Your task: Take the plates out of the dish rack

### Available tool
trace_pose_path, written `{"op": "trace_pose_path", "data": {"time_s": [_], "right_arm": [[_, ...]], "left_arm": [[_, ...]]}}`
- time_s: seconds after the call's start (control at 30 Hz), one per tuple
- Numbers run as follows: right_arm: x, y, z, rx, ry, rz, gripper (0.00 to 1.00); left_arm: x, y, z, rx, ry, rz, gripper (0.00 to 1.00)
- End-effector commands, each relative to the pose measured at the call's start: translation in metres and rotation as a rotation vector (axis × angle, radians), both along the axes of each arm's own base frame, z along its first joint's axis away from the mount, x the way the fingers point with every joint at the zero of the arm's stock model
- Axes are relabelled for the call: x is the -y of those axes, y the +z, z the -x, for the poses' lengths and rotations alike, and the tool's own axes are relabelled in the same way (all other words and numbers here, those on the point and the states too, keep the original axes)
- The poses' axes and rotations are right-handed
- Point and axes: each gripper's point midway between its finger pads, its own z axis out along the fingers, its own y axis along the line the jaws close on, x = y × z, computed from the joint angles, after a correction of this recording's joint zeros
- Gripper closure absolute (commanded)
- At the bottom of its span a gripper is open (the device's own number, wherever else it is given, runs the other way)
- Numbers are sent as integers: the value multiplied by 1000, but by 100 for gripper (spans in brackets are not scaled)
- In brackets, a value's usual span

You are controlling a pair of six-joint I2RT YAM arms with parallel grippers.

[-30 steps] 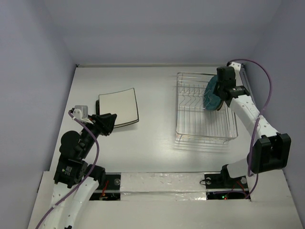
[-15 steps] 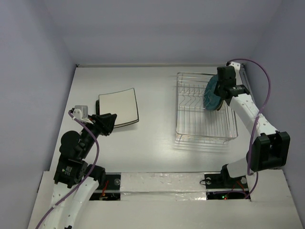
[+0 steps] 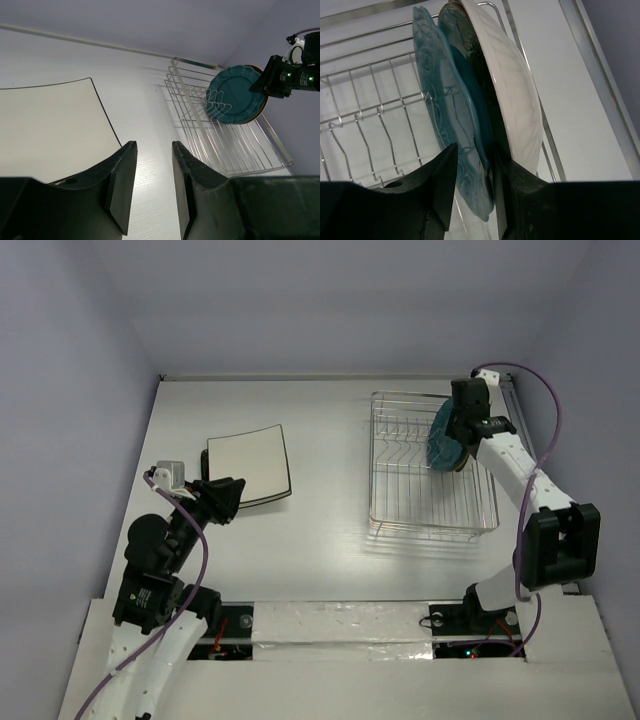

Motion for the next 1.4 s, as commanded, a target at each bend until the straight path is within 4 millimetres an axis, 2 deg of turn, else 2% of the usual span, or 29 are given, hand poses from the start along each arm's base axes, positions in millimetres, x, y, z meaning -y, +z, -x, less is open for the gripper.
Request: {"op": "trace_pose_path", "data": {"time_s": [0.0, 0.07, 0.1, 0.17, 0.2, 0.3, 0.4, 0.43, 0.5, 0.67, 0.77, 0.97, 1.0, 1.3, 1.37], "right_arm": [[-5, -11, -13, -11, 10, -5, 62], [-4, -10, -13, -7, 4, -1, 69], [-3, -7, -12, -1, 3, 2, 78], [-1, 0, -11, 9, -3, 10, 85], [0, 7, -9, 18, -5, 13, 91], [0, 30, -6, 69, 2, 6, 100], [-2, 53, -5, 113, 22, -1, 100], [-3, 69, -4, 149, 30, -9, 100], [-4, 86, -3, 182, 47, -11, 100], [-6, 146, 9, 316, 89, -17, 100], [-6, 166, 17, 359, 97, -22, 100], [-21, 187, 30, 436, 162, -107, 100], [-24, 196, 37, 466, 177, -125, 100], [-71, 219, 66, 594, 384, -358, 100], [-95, 228, 81, 614, 499, -459, 100]], "left_arm": [[1, 11, -2, 38, -3, 8, 69], [1, 10, -2, 36, -3, 8, 69], [1, 10, -2, 36, -3, 8, 69], [1, 10, -2, 36, -3, 8, 69], [1, 10, -2, 38, -4, 8, 69], [1, 11, -1, 42, -6, 10, 68], [1, 11, -1, 42, -4, 10, 68], [1, 11, -1, 41, -4, 11, 68], [1, 11, -1, 42, -6, 11, 68], [2, 11, -1, 41, -6, 11, 68], [2, 11, -1, 42, -6, 11, 68], [2, 10, -3, 34, -3, 9, 68], [2, 10, -3, 34, -3, 9, 68], [2, 8, -5, 24, -4, 6, 68], [2, 7, -5, 22, -3, 5, 68]]}}
